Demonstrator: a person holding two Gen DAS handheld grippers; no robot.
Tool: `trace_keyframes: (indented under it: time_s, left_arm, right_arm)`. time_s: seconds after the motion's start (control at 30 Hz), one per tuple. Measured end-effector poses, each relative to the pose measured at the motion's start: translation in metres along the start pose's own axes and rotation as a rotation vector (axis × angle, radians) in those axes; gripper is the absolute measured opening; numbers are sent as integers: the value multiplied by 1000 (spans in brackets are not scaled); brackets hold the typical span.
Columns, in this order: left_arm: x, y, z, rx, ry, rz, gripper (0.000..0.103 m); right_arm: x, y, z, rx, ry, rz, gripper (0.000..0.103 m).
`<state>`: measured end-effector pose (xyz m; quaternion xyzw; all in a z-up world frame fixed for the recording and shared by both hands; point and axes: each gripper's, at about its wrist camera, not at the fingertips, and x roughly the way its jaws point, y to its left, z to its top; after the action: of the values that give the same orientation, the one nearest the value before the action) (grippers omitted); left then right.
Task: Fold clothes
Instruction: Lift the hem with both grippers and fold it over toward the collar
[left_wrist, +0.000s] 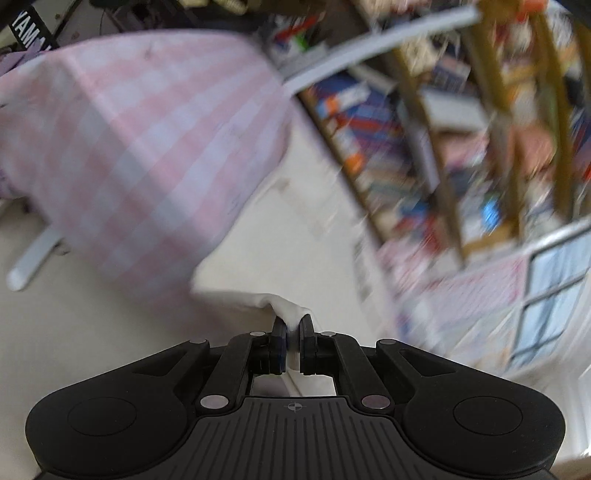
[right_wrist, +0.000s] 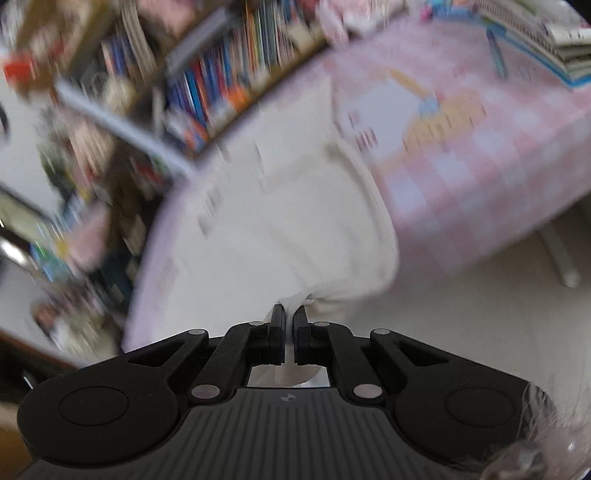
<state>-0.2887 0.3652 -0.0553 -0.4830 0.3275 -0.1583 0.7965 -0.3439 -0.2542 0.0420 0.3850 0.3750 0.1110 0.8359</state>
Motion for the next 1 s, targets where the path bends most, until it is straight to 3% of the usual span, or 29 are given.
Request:
trace_keyframes:
  time_s: [0.17, 0.4, 0.6, 0.77, 1.0]
  left_arm:
    - [26, -15, 43, -89, -162, -137, 4]
    - [94, -61, 109, -79, -243, -174, 4]
    - [161, -95, 157, -48, -281, -135, 4]
    - [224, -107, 175, -41, -291, -27, 4]
    - [276, -96, 185, -114, -322, 83, 4]
  right_arm:
    - [9, -1, 41, 138, -176, 134, 4]
    - [56, -1, 109, 265, -327, 272, 4]
    - [107, -1, 186, 285, -335, 327, 4]
    - [158, -12, 249, 321, -305, 316, 4]
    - [226, -51, 295, 461, -245, 273, 4]
